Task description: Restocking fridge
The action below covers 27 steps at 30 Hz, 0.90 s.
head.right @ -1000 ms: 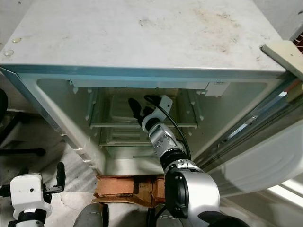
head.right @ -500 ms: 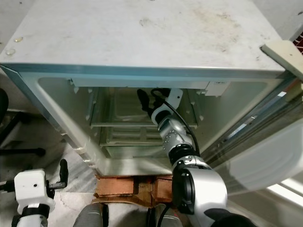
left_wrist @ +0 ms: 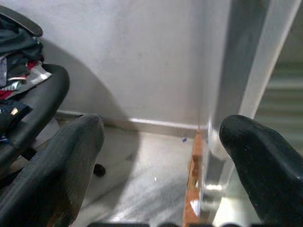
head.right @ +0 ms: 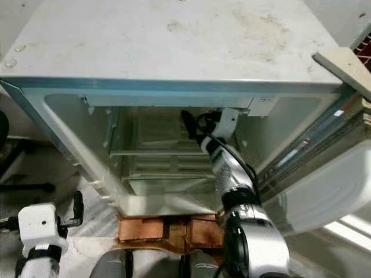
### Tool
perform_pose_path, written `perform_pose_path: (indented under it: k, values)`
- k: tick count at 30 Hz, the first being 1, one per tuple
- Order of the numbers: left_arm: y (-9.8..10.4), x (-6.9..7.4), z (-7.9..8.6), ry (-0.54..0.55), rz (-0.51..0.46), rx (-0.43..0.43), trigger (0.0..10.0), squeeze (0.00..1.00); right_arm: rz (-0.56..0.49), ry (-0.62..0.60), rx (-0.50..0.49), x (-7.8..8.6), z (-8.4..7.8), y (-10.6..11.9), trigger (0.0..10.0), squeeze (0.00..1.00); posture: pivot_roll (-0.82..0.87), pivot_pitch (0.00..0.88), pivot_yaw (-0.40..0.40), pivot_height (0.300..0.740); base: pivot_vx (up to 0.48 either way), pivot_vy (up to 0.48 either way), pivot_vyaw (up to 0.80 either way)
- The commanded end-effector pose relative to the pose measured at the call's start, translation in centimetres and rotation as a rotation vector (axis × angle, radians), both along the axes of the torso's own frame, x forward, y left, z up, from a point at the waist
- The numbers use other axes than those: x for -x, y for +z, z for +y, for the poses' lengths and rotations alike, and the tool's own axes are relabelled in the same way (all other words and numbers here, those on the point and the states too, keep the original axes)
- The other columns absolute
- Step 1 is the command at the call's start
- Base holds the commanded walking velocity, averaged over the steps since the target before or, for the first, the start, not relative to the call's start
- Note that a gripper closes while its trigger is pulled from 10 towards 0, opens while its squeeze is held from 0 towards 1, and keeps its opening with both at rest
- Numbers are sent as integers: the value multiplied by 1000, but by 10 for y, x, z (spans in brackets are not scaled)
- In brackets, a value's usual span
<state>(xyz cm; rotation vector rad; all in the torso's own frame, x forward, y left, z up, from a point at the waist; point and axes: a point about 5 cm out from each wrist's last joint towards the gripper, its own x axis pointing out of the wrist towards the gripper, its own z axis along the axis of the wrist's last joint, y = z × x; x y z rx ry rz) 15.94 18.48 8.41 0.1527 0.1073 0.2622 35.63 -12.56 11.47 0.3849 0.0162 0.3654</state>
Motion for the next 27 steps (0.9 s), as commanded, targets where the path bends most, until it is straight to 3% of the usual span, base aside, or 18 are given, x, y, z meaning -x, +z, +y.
perform_pose_path:
  k: [1,3,5,8,27]
  values:
    - [2,0,0,6,-2,0,10000,0,-28,21,49,8,-1,1,10000,0,171,147,-82,740,0,0,0]
    - [2,-1,0,2,0,0,10000,0,-43,29,70,14,-1,1,10000,0,171,147,-82,740,0,0,0]
    - [1,-4,-1,-14,7,-4,10000,0,-70,67,113,31,2,0,10000,0,158,143,-75,740,0,0,0]
    - [1,-5,-1,-19,8,-5,10000,0,-53,76,112,39,2,-4,10000,0,152,140,-73,740,-247,0,0]
    - [-2,-6,0,-13,23,-8,10000,0,20,88,151,57,2,-9,10000,0,148,122,-74,740,-291,0,0]
